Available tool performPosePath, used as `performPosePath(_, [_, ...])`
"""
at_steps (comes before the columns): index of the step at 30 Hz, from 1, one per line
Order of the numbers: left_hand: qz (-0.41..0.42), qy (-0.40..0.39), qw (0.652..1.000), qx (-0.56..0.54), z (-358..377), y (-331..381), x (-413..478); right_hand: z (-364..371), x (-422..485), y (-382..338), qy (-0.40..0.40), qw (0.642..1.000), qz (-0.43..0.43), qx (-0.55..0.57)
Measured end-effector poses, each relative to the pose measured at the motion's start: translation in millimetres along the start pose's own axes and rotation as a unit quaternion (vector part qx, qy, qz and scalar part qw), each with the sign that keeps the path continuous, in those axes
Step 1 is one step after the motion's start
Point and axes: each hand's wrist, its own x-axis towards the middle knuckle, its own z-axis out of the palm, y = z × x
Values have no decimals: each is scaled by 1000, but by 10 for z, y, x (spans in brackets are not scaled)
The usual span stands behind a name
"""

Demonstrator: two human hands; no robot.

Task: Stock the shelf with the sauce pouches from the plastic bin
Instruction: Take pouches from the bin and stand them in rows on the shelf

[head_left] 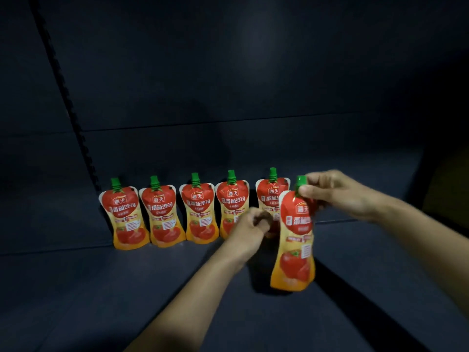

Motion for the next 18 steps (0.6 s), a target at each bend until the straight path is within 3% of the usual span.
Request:
performPosePath(4, [87,59,992,66,-49,8,113,-265,4,105,58,997,34,-49])
performPosePath(10, [58,4,998,26,77,-42,86,-131,169,165,66,994,38,-81])
performPosePath(14, [55,8,998,22,90,-87,68,-194,264,233,94,990,41,-92])
performPosePath(18, [104,64,979,165,86,-73,149,-393,319,381,121,984,69,-112])
